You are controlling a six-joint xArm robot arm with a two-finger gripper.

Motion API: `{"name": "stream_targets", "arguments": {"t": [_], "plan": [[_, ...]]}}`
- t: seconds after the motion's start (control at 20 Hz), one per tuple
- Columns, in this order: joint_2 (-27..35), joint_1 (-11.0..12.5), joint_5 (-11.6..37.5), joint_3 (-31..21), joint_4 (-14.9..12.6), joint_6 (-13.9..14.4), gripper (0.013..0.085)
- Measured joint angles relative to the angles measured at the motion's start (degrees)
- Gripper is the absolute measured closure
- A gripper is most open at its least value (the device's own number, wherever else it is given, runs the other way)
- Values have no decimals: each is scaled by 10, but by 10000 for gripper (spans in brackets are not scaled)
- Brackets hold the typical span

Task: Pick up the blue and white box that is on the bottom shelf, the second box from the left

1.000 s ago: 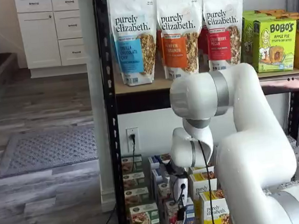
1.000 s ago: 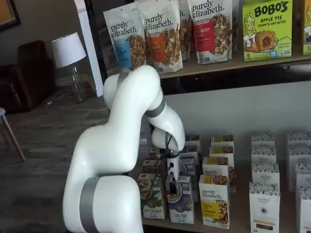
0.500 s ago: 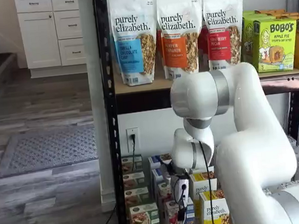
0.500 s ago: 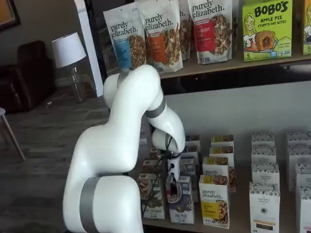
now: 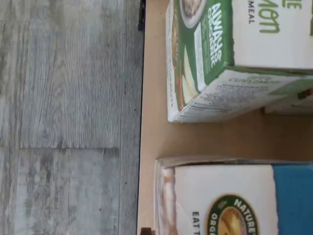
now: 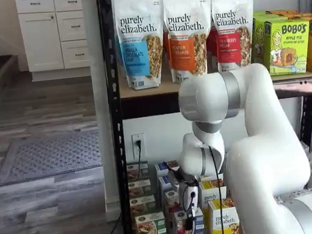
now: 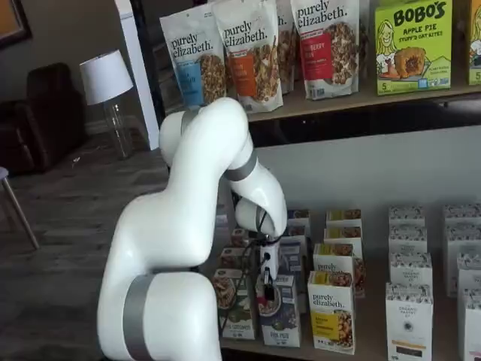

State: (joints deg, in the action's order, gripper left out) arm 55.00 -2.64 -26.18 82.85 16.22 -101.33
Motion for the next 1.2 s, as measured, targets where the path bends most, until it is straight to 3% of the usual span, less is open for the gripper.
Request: {"name": "stream_targets", "arguments": {"t": [0.4, 0.8, 1.0, 1.2], "plan": [[-8, 1, -1, -9, 6, -6, 490], [-13, 0, 6, -16, 8, -7, 490], [-17, 0, 0, -17, 14, -12, 570], [-21, 0, 0, -23, -7, 6, 570]]}}
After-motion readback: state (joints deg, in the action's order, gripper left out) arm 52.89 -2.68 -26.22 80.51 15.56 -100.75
